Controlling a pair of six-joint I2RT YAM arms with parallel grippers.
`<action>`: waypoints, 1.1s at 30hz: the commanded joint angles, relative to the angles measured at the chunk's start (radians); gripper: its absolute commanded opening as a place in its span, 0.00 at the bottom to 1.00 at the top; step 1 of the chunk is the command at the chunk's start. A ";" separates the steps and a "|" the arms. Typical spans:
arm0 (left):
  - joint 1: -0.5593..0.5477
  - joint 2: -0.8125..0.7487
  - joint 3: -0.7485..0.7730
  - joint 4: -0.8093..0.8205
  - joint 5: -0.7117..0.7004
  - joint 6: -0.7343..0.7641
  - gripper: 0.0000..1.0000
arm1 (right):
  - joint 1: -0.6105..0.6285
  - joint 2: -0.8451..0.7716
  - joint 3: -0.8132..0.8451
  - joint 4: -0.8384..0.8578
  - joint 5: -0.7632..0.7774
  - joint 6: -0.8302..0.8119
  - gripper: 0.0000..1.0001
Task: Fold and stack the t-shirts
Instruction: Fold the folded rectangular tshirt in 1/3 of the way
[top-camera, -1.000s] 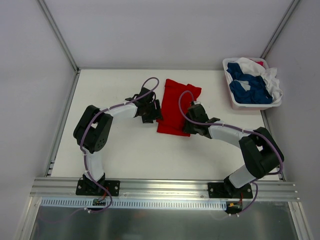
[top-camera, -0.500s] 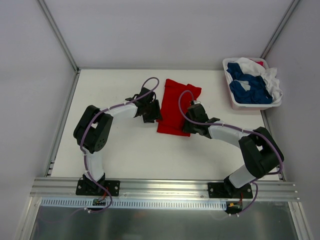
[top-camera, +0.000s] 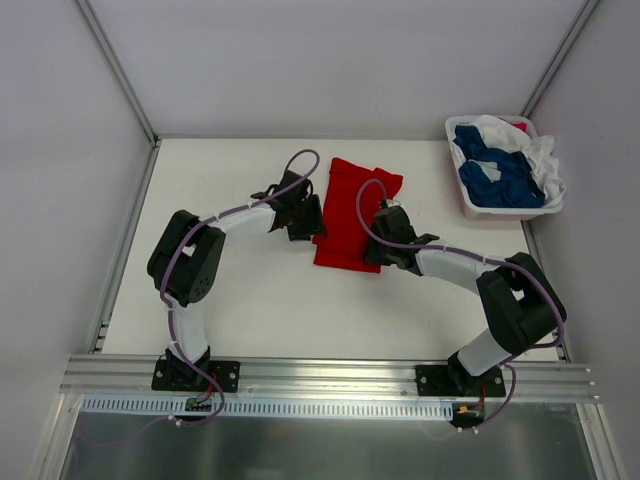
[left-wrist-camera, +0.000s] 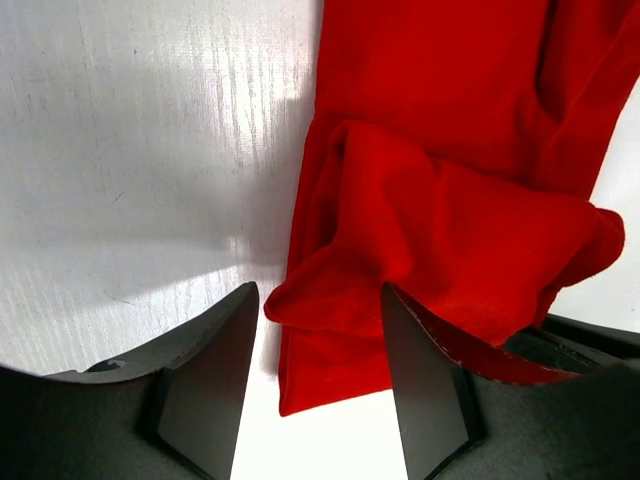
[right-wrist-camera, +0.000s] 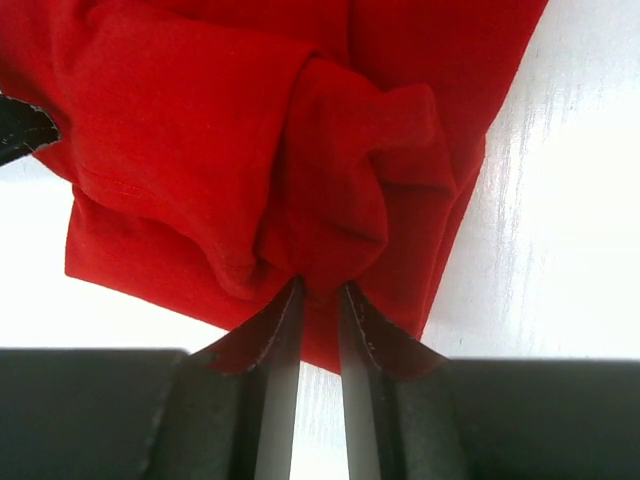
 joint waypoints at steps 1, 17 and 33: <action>-0.012 0.008 0.037 0.009 0.004 0.025 0.52 | 0.003 0.003 0.039 0.022 -0.002 -0.008 0.23; -0.014 0.024 0.020 0.012 -0.004 0.013 0.38 | 0.001 -0.006 0.033 0.022 -0.004 -0.008 0.05; -0.014 -0.003 0.037 0.010 0.015 0.019 0.13 | 0.001 -0.025 0.051 0.015 0.004 -0.014 0.00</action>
